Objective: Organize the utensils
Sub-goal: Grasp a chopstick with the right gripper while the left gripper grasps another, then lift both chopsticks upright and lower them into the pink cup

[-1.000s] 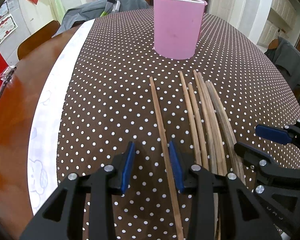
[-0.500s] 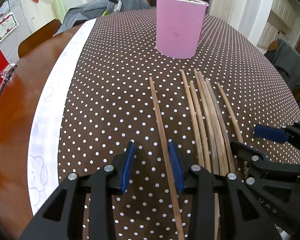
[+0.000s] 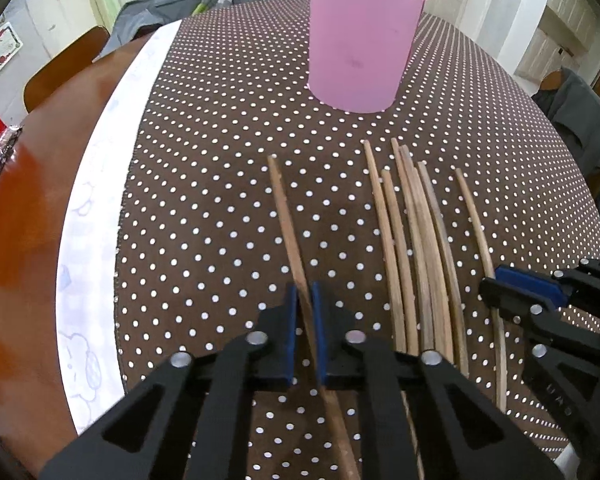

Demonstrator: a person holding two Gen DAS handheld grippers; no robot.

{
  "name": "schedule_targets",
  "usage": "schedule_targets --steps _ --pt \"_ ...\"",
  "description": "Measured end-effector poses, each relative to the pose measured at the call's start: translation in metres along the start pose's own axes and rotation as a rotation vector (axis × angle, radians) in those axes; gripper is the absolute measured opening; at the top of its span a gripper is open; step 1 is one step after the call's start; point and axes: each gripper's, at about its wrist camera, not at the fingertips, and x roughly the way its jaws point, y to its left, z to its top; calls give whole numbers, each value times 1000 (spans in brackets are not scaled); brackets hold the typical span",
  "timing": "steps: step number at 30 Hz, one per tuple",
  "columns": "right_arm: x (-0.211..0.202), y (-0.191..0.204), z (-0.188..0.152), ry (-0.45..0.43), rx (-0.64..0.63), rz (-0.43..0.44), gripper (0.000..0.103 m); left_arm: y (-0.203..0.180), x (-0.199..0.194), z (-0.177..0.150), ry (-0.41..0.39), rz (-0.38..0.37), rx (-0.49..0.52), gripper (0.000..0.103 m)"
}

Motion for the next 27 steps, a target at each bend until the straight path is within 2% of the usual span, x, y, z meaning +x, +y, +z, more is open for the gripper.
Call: schedule_targets --steps 4,8,21,27 --pt "-2 -18 2 -4 18 72 9 1 0 1 -2 -7 -8 5" --pt "-8 -37 0 -60 33 114 6 2 -6 0 -48 -88 -33 5" --pt "-67 -93 -8 -292 58 237 6 -31 -71 10 -421 -177 26 5" --pt "-95 -114 -15 -412 62 282 6 -37 -86 20 -555 -221 18 6"
